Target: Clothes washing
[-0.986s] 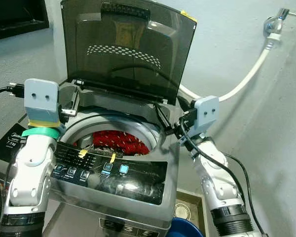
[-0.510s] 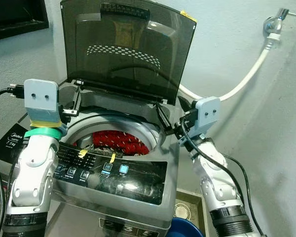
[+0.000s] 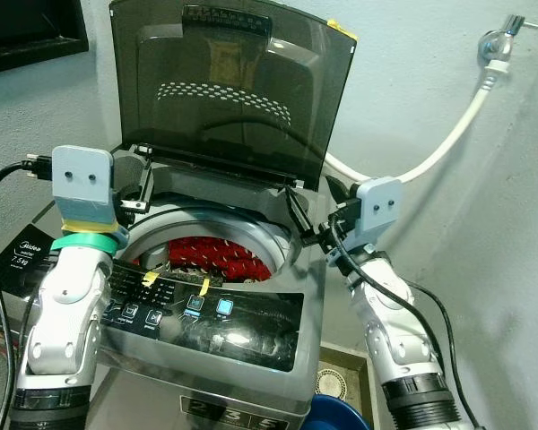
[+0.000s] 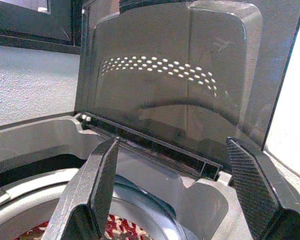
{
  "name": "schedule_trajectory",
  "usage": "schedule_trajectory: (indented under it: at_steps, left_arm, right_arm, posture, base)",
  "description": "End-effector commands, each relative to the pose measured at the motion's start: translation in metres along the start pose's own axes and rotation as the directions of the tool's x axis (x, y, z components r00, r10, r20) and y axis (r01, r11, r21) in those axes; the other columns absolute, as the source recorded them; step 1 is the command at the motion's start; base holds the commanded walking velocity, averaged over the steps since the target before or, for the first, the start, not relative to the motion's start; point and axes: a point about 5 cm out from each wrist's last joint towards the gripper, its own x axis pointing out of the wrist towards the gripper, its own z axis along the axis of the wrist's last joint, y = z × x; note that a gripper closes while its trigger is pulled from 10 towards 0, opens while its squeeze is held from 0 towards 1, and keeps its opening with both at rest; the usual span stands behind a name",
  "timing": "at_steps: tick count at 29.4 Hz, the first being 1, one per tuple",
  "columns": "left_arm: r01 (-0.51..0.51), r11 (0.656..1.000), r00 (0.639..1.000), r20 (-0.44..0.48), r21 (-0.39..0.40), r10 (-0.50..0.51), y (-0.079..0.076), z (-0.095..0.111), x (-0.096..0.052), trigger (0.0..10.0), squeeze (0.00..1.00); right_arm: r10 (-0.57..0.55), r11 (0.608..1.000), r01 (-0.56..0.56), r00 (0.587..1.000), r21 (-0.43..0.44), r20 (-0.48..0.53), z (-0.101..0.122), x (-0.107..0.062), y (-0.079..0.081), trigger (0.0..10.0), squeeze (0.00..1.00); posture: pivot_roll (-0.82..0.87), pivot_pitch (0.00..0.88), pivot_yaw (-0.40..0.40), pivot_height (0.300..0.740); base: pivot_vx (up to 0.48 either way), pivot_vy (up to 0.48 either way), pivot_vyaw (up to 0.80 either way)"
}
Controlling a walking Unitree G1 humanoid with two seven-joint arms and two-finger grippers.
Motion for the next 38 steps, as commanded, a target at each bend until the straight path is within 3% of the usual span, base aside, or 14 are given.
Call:
schedule_trajectory:
  at_steps: [1,19,38]
  left_arm:
    - [0.009,1.0,1.0,-0.014,-0.006,-0.009,-0.002,-0.0029,0.0013,10.0,0.0]
    - [0.021,1.0,1.0,-0.006,0.01,-0.021,-0.0045,0.0002,0.0,10.0,0.0]
    - [0.031,0.999,0.999,-0.008,-0.007,-0.031,-0.0061,-0.0007,0.0047,10.0,0.0]
  right_arm:
    - [-0.017,1.0,0.017,1.0,0.002,-0.003,-0.002,-0.0028,-0.0028,10.0,0.0]
    - [0.0,1.0,0.0,1.0,0.015,0.009,-0.0011,0.0028,0.0007,10.0,0.0]
    - [-0.033,0.999,0.033,0.999,0.023,-0.003,-0.0031,-0.0017,-0.0035,10.0,0.0]
  posture:
    - [0.05,0.0,-0.039,0.74]
    - [0.08,0.0,-0.05,0.74]
    - [0.04,0.0,-0.034,0.74]
  base:
    - [0.0,0.0,0.0]
    - [0.0,0.0,0.0]
    - [0.0,0.0,0.0]
